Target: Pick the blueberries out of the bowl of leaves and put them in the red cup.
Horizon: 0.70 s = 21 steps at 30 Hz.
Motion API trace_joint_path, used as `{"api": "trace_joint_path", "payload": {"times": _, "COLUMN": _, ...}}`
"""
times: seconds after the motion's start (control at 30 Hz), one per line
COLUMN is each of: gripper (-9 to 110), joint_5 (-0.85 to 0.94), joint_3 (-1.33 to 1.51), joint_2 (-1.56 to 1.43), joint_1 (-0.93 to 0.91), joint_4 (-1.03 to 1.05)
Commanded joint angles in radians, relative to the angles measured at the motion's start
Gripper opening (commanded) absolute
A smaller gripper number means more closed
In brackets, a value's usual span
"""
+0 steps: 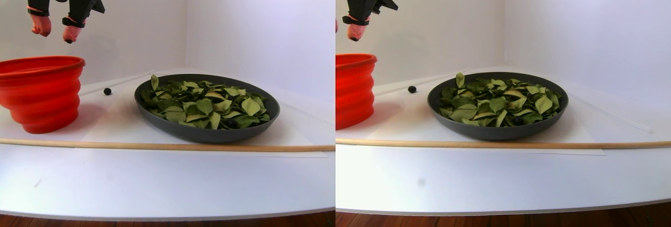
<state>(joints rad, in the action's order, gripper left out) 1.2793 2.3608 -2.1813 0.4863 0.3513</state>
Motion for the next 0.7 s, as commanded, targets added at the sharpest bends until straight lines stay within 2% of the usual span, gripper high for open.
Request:
{"api": "trace_joint_path", "payload": {"times": 0.0, "gripper": 16, "joint_5": 0.002, "joint_3": -0.031, "joint_2": -0.097, "joint_1": 0.000, "joint_4": 0.012}}
{"api": "trace_joint_path", "payload": {"times": 0.67, "gripper": 16, "joint_5": 0.081, "joint_3": -0.064, "joint_2": -0.143, "joint_1": -0.132, "joint_4": 0.066}}
